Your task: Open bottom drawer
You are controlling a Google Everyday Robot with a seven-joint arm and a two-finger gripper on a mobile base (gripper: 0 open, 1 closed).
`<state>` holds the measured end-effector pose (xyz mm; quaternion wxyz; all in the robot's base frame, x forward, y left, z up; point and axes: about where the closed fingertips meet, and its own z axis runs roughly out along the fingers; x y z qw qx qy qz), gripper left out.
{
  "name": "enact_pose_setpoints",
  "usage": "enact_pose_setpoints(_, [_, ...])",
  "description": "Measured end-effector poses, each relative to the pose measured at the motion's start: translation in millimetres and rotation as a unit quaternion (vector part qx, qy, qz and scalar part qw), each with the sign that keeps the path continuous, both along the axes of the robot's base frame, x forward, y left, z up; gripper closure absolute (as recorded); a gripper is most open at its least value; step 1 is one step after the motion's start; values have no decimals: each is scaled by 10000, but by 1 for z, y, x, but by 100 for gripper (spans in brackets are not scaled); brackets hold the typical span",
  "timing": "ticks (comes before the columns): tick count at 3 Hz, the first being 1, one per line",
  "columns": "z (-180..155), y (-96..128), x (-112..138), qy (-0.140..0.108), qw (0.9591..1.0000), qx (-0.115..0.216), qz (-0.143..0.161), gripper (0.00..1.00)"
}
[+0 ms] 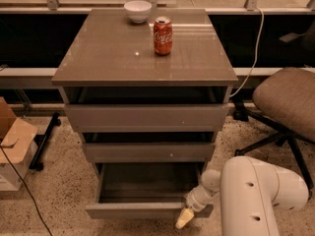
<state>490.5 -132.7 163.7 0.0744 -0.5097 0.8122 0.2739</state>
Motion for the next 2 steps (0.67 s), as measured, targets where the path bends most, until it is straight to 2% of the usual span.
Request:
enact_pose_setpoints(1, [5, 5, -23, 162, 9998, -8, 150, 50])
enact_pose_setpoints(2, [8, 9, -50, 386, 9988, -4, 290, 73])
